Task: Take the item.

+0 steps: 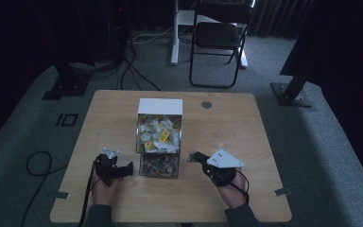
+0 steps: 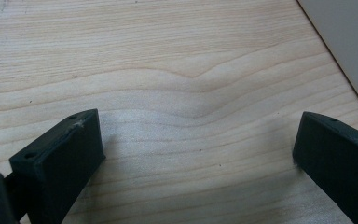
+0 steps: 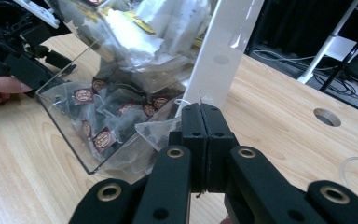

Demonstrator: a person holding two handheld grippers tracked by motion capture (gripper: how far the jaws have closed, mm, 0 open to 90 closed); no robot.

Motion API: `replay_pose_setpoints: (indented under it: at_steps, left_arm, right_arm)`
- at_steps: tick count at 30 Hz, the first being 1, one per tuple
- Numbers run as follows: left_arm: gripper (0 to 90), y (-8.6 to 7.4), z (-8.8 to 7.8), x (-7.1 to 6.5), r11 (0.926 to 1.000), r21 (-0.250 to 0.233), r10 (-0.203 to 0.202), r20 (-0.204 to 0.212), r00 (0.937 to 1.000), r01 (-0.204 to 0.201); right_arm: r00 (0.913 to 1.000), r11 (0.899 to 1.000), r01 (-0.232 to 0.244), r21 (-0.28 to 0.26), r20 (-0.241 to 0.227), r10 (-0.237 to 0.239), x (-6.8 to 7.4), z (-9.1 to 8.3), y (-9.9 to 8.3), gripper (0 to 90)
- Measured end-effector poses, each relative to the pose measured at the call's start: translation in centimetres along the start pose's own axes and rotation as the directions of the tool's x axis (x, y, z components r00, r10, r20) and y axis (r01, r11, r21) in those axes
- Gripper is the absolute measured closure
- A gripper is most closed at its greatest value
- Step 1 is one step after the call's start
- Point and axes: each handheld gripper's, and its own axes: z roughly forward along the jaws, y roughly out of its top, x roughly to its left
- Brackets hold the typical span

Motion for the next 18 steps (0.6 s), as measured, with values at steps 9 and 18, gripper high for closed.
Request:
replay_pose_setpoints:
  at_steps: [9,18]
  left_arm:
    - [2.0,0.0,0.0,0.0,1.0,0.0,0.0,0.0,1.0,0.0]
    - [2.0,0.0,0.0,0.0,1.0,0.0,0.0,0.0,1.0,0.0]
  right_arm:
    - [0.9997,1.0,-0.011,0.002,0.022,0.011,-1.1,0.0,0.0,89.8]
    - [0.9988,1.0,-0.026,0.016,0.042,0.026,-2.0,0.2,-0.3,89.8]
